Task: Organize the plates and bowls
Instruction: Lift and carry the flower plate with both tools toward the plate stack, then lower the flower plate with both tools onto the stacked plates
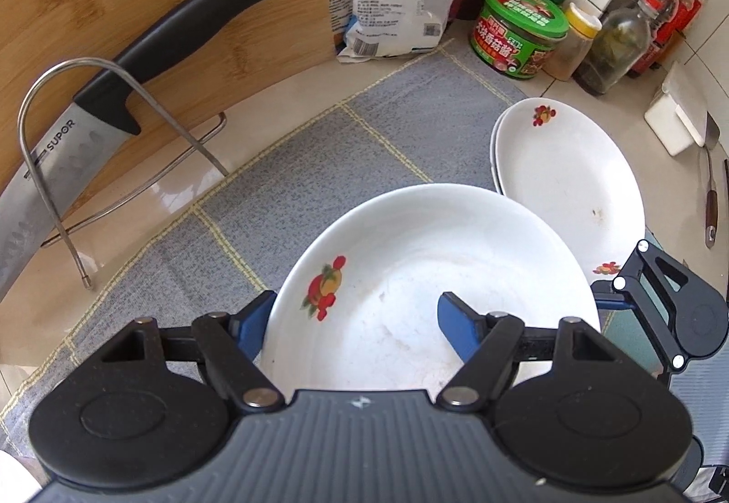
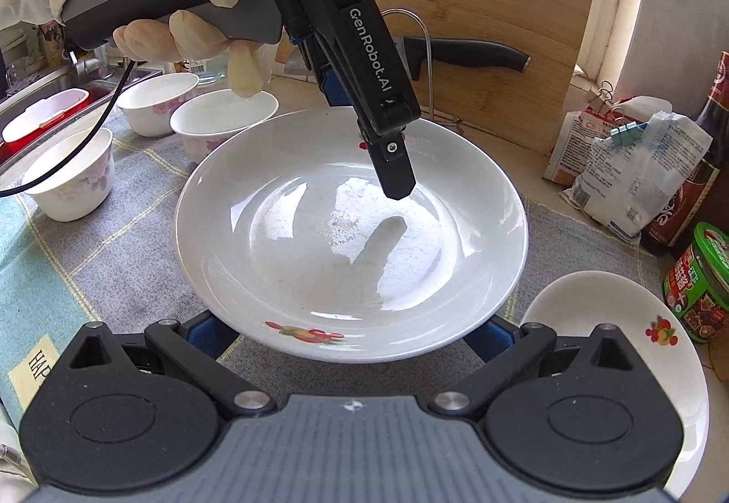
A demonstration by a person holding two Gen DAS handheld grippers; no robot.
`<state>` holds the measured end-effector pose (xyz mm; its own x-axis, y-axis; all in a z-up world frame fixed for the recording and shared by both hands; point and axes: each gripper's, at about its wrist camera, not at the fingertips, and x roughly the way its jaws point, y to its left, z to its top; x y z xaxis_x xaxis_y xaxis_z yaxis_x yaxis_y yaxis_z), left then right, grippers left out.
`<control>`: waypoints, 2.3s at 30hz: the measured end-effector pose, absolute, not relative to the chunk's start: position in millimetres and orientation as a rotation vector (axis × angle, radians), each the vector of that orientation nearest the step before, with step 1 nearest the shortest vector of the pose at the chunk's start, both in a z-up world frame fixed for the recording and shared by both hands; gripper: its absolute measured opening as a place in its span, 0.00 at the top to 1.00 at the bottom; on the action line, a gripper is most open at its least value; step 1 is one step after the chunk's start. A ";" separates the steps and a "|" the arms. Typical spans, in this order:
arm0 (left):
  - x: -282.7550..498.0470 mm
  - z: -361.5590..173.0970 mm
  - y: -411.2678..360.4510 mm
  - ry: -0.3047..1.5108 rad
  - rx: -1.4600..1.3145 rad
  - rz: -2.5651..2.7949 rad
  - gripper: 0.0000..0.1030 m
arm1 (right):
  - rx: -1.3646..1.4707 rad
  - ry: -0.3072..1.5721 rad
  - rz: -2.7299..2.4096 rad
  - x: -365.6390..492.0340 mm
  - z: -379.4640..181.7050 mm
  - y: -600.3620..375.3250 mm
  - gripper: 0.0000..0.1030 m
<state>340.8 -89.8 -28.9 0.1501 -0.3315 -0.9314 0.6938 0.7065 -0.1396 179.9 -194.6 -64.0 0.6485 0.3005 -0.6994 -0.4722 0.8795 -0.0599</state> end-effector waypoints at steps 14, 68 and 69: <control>327.6 -29.3 -145.2 1.191 0.427 -0.865 0.27 | -0.201 0.758 0.333 161.2 -58.9 -231.4 0.00; 312.0 -69.8 -306.7 1.180 0.598 -1.163 0.27 | -0.062 0.808 -0.021 126.9 -66.4 -323.8 0.00; 312.5 -70.2 -306.6 1.182 0.596 -1.163 0.27 | -0.060 0.809 -0.021 127.5 -66.5 -324.6 0.00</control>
<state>312.5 -306.6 -70.2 -0.0536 -0.3777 -0.9244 0.9181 0.3454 -0.1944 127.5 -324.6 -66.5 0.6903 -0.0418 -0.7224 -0.0043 0.9981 -0.0619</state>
